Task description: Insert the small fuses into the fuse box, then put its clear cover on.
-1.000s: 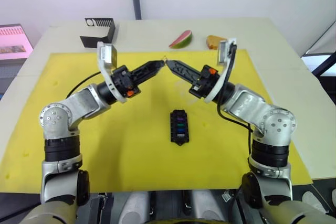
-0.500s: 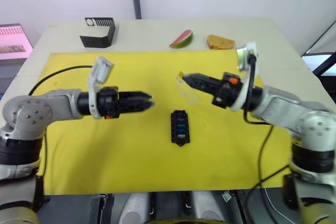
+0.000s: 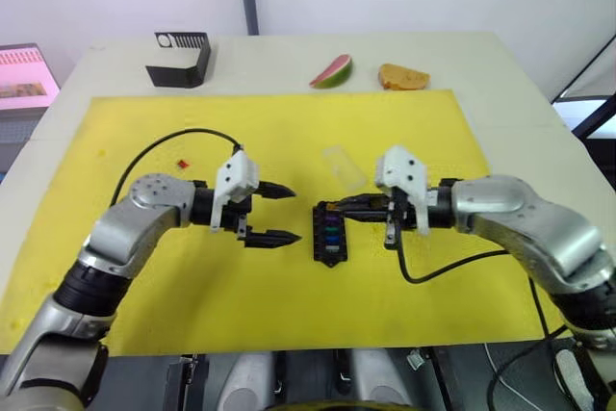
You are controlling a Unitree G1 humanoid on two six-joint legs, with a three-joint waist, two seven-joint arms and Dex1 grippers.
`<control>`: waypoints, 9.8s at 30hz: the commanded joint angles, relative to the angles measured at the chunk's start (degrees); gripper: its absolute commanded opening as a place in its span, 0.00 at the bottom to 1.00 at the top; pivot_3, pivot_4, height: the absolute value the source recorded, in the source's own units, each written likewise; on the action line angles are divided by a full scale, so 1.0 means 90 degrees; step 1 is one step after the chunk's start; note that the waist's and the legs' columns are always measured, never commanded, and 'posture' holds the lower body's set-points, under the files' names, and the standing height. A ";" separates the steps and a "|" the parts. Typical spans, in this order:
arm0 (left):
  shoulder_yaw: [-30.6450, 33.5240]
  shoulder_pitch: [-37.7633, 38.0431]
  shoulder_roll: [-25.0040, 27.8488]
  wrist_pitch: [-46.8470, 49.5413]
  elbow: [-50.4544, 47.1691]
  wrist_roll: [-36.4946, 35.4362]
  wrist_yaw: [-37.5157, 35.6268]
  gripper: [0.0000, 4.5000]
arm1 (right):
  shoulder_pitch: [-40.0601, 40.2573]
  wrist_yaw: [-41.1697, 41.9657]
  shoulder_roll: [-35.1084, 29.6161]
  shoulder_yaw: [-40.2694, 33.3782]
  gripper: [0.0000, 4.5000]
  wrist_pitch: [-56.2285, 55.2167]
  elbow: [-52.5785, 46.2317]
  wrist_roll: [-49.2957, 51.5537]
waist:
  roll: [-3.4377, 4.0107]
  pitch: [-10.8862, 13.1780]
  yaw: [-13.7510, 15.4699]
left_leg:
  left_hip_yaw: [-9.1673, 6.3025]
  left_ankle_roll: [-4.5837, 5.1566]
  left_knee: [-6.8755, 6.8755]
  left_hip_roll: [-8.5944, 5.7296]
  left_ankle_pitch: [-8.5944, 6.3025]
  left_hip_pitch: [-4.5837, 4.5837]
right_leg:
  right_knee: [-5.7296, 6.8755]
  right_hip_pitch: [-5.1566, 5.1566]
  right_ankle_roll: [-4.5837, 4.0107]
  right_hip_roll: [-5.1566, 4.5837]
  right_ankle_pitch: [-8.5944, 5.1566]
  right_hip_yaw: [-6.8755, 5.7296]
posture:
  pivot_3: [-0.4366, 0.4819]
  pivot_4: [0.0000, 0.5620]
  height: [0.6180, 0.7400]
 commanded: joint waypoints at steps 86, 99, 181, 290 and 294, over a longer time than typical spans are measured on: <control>-0.0003 -0.0276 -0.0764 -0.0803 0.0325 0.1221 -0.0290 0.99 | -0.0799 0.1985 0.0974 0.0381 0.00 -0.0322 0.0972 -0.2542 | 0.0000 -0.0001 0.0000 | -0.0002 -0.0043 0.0008 -0.0002 0.0024 0.0002 | 0.0019 -0.0003 0.0003 0.0003 0.0002 -0.0002 | 0.48 0.27 1.00; -0.0030 -0.0277 -0.0806 -0.0888 0.0373 0.1264 -0.0273 0.99 | -0.0913 0.2038 0.0900 0.0447 0.00 0.0128 0.0624 -0.2475 | 0.0000 -0.0002 0.0000 | -0.0002 -0.0043 0.0010 -0.0003 0.0024 0.0002 | 0.0023 -0.0003 0.0003 0.0004 0.0003 -0.0002 | 0.48 0.27 1.00; 0.4389 0.3776 -0.0187 0.0983 -0.0679 -0.0076 0.1795 1.00 | 0.1764 0.0030 0.0165 -0.3634 0.77 0.0577 0.0533 -0.0822 | -0.0002 -0.0011 -0.0027 | -0.0005 -0.0012 0.0008 0.0000 0.0006 0.0013 | 0.0027 0.0004 0.0003 0.0003 0.0002 0.0000 | 0.48 0.27 1.00; 0.5954 -0.2311 -0.3428 0.7158 0.1682 -0.5459 0.5589 0.01 | -0.1124 -0.3635 0.4624 -0.3789 1.00 0.3057 0.0654 0.3470 | -0.0027 -0.0028 -0.0015 | -0.0037 -0.0088 0.0008 -0.0026 0.0049 0.0007 | 0.0106 -0.0021 0.0003 -0.0007 0.0003 -0.0002 | 0.48 0.27 1.00; 0.5763 -0.2327 -0.3398 0.6975 0.1838 -0.5751 0.5782 0.00 | -0.1259 -0.3975 0.4637 -0.3835 0.88 0.2954 0.0879 0.3734 | -0.0027 -0.0028 -0.0023 | -0.0036 -0.0088 0.0008 -0.0027 0.0049 0.0006 | 0.0106 -0.0021 0.0003 -0.0007 0.0003 -0.0002 | 0.48 0.27 1.00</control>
